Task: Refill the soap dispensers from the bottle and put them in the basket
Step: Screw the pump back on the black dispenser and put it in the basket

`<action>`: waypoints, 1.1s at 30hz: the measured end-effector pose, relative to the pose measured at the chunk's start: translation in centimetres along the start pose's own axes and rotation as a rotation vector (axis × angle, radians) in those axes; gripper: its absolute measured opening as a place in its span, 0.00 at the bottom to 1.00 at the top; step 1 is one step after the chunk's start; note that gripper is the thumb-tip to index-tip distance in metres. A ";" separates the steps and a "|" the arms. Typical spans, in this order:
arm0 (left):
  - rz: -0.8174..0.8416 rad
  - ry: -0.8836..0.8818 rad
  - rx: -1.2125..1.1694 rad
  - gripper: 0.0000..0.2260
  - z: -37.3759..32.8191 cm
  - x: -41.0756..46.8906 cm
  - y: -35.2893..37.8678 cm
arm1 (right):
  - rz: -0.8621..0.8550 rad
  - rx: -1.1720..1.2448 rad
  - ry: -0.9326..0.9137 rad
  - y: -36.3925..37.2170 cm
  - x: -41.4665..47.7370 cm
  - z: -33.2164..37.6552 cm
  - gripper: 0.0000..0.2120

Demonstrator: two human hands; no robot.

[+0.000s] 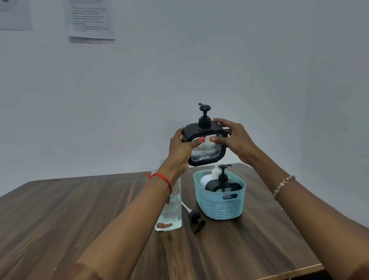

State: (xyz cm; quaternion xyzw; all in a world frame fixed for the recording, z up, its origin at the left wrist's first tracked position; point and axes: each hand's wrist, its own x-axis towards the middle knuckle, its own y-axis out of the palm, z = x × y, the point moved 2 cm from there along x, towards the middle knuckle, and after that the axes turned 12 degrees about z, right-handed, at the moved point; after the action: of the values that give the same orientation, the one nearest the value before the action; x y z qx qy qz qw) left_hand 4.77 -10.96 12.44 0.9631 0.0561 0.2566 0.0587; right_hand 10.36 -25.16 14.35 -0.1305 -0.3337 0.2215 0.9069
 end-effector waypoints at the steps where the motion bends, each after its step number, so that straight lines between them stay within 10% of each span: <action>1: -0.010 -0.005 0.018 0.18 0.3 0.7 0.3 | -0.005 -0.035 -0.009 -0.4 0.5 -0.5 0.29; 33: -0.075 -0.218 0.308 0.17 15.7 8.2 -0.4 | 0.196 -0.010 0.295 -2.3 5.6 -17.1 0.24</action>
State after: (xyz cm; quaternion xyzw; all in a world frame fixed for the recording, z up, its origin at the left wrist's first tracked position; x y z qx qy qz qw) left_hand 19.65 -10.76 2.80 0.9801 0.1238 0.1365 -0.0743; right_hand 26.23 -25.91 5.57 -0.1982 -0.1836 0.2856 0.9195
